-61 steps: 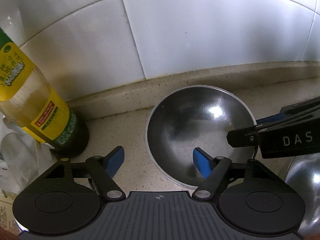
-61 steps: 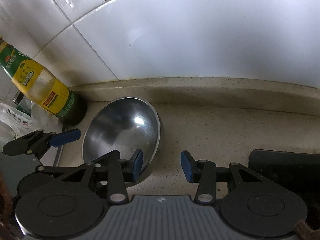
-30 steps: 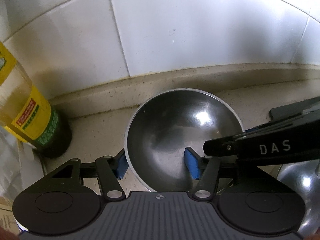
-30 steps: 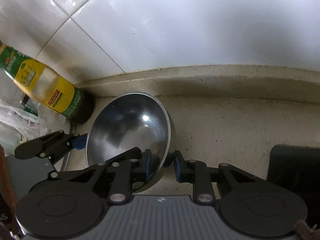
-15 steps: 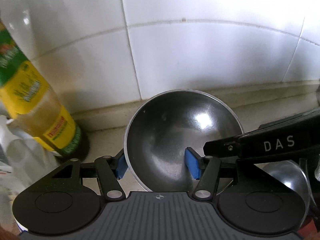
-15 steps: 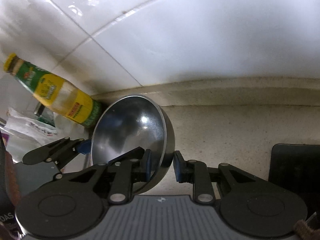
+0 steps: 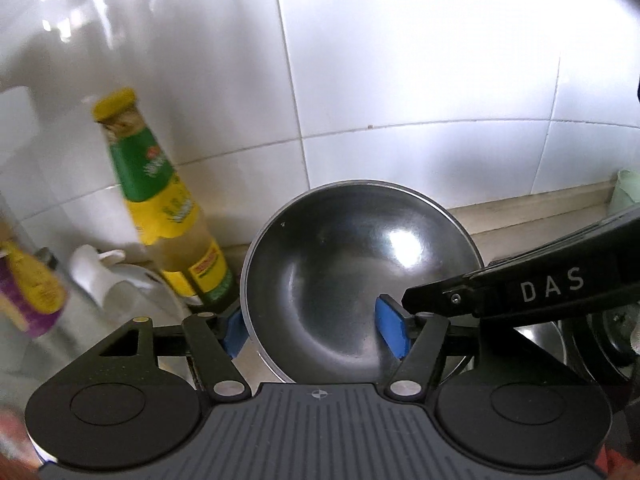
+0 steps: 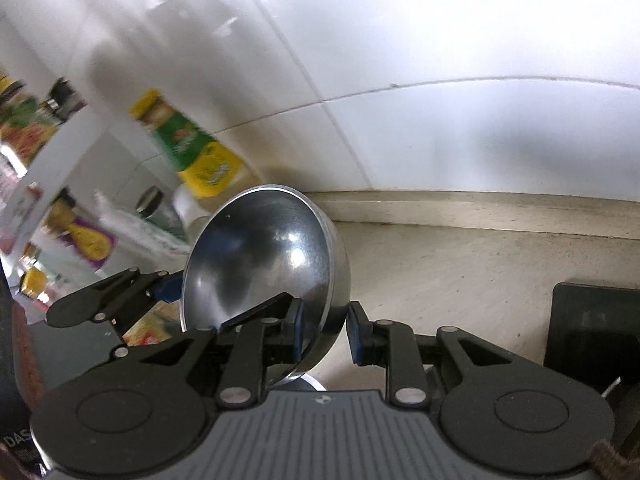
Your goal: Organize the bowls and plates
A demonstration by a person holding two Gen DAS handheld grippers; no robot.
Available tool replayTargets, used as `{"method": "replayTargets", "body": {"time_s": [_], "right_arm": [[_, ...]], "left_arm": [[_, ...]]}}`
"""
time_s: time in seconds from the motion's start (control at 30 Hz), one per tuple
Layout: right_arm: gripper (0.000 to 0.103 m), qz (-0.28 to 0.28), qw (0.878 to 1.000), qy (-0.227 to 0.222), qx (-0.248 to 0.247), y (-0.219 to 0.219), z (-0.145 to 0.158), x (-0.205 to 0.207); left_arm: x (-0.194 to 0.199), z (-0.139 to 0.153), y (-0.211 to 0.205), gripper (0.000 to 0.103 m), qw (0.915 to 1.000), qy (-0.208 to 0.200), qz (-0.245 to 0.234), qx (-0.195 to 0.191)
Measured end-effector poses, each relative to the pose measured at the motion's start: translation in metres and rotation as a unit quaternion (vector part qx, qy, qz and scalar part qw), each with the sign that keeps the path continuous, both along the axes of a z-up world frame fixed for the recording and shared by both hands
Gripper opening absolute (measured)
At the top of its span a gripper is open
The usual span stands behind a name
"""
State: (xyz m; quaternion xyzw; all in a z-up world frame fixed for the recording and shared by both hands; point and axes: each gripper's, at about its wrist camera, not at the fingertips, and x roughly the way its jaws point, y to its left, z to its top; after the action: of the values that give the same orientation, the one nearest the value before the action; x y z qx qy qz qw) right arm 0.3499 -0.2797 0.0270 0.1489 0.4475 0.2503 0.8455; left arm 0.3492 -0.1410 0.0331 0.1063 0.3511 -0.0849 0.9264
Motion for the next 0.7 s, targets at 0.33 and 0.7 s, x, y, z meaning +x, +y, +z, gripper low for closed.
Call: {"method": "replayTargets", "body": {"time_s": [0.33, 0.7], "right_arm": [[0.022, 0.029, 1.0, 0.005, -0.001, 0.023, 0.001, -0.046], [0.022, 0.042, 0.996, 0.07, -0.026, 0.036, -0.05, -0.065]], "left_arm": [[-0.049, -0.006, 0.017, 0.077, 1.0, 0.0, 0.008, -0.001], [-0.058, -0.06, 0.03, 0.077, 0.9961, 0.085, 0.019, -0.015]]}}
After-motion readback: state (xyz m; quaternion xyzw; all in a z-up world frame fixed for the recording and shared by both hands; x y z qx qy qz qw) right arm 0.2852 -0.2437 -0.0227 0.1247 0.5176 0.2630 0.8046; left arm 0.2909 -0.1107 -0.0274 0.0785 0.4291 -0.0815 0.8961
